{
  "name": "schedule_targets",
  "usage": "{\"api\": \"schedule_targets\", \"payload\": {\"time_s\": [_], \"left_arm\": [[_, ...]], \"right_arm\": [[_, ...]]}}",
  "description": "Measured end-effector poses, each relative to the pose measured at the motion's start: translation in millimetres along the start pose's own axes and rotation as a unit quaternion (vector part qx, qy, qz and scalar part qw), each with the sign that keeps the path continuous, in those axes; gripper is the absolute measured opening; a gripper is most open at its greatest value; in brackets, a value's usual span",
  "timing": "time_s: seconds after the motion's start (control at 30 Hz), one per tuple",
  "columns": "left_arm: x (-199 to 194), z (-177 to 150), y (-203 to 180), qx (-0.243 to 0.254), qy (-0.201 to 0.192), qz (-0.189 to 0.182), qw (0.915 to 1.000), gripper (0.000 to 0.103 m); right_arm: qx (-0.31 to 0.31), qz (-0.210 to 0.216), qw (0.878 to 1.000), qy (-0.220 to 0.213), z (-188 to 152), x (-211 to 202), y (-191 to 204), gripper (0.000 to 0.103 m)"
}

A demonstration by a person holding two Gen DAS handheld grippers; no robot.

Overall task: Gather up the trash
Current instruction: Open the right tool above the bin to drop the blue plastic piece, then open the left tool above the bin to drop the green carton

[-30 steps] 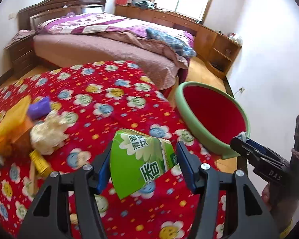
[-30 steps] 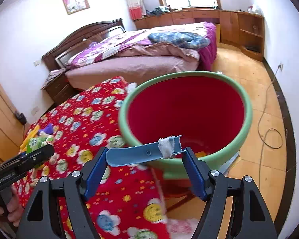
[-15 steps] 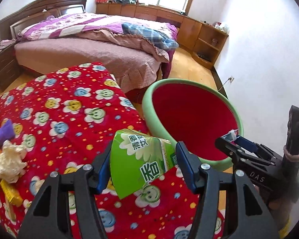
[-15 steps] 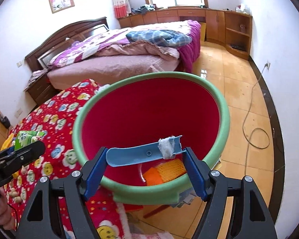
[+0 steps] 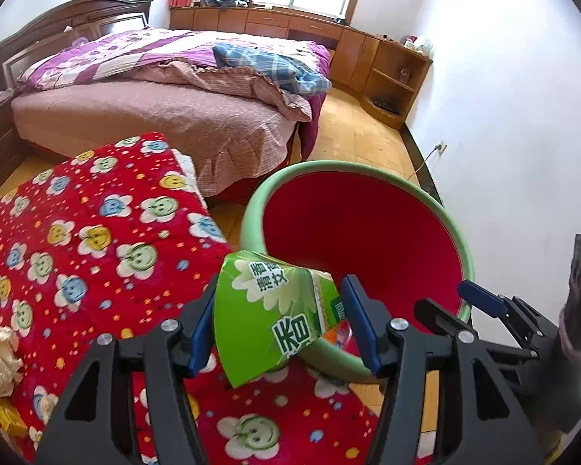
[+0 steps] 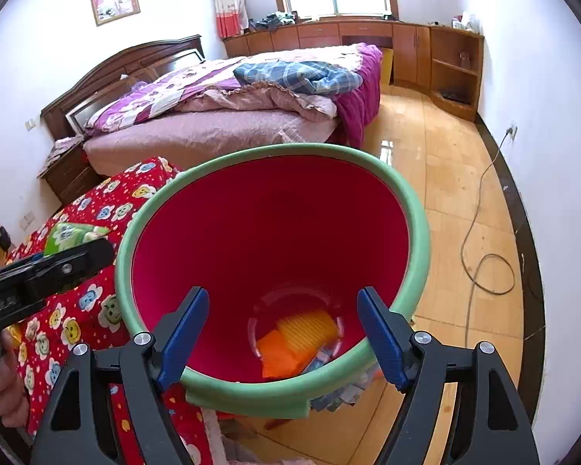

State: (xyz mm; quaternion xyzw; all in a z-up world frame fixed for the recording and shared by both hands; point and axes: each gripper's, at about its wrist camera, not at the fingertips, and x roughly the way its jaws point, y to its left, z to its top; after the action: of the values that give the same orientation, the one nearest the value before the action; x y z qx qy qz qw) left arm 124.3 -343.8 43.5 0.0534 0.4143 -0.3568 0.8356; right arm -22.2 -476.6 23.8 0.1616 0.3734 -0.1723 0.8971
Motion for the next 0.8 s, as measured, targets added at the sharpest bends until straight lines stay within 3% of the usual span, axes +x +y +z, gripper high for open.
{"api": "schedule_targets", "payload": {"time_s": [0.3, 0.4, 0.57, 0.8], "left_arm": [[25, 4, -13, 0.023, 0.012, -0.006, 0.9996, 0.061], [28, 6, -16, 0.036, 0.01, -0.006, 0.9993, 0.07], [27, 7, -10, 0.017, 0.002, -0.02, 0.9996, 0.073], [12, 3, -1, 0.001, -0.005, -0.01, 0.9999, 0.073]], "right_arm": [[0.004, -0.001, 1.0, -0.008, -2, -8, -6, 0.08], [0.003, 0.0, 1.0, -0.007, -4, -8, -6, 0.08], [0.006, 0.001, 1.0, -0.009, -5, -9, -7, 0.08], [0.012, 0.007, 1.0, -0.009, -6, -13, -5, 0.08]]}}
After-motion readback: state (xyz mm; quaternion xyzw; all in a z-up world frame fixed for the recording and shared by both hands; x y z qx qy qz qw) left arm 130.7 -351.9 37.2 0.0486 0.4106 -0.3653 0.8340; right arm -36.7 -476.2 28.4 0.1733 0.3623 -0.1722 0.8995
